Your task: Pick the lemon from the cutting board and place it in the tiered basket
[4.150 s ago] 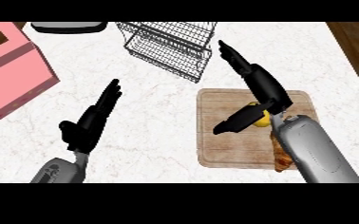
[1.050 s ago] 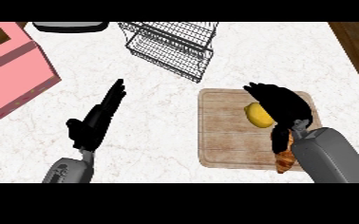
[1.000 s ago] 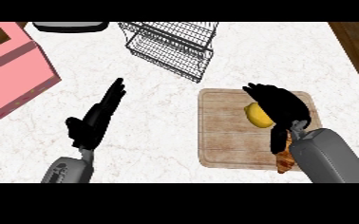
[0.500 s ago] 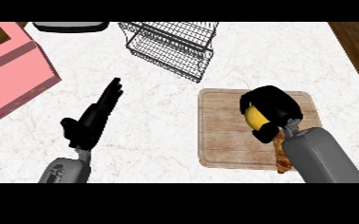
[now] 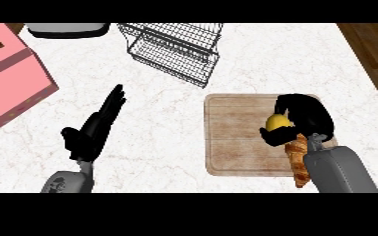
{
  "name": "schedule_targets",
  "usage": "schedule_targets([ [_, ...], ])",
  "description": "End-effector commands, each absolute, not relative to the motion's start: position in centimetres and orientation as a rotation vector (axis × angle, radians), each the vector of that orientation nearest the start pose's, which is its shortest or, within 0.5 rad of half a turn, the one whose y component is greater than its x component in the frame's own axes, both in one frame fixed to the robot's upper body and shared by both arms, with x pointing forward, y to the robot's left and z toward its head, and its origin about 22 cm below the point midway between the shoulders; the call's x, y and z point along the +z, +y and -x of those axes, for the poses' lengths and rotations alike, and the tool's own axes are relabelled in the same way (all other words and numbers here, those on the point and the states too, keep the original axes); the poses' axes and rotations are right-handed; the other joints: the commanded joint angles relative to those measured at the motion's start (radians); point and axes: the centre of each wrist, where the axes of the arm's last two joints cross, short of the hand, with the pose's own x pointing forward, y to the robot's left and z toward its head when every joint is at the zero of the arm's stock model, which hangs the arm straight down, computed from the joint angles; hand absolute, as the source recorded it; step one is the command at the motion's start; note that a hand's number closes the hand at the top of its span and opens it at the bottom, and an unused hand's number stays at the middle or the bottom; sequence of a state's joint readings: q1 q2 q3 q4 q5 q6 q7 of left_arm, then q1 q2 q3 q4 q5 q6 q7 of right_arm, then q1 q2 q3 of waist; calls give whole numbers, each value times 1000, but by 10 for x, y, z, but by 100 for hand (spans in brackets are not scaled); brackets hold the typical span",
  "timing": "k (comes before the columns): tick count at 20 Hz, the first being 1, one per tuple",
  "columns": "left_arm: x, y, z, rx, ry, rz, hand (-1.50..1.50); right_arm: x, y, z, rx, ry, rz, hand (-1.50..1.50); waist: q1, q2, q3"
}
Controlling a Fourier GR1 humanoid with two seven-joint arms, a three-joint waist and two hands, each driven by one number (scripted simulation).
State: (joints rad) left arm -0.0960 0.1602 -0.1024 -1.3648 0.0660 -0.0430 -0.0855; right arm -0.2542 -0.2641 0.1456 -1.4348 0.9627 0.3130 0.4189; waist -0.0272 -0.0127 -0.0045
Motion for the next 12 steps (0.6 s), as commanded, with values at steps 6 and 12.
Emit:
schedule_targets([
  [6,-22,236,-253,-232,-1533,48,0,59,-225,-252,696,-818,1167,150,18,8,4],
  [12,-25,229,-266,-225,-1525,71,0,140,-189,-252,399,-1257,963,150,15,9,4],
])
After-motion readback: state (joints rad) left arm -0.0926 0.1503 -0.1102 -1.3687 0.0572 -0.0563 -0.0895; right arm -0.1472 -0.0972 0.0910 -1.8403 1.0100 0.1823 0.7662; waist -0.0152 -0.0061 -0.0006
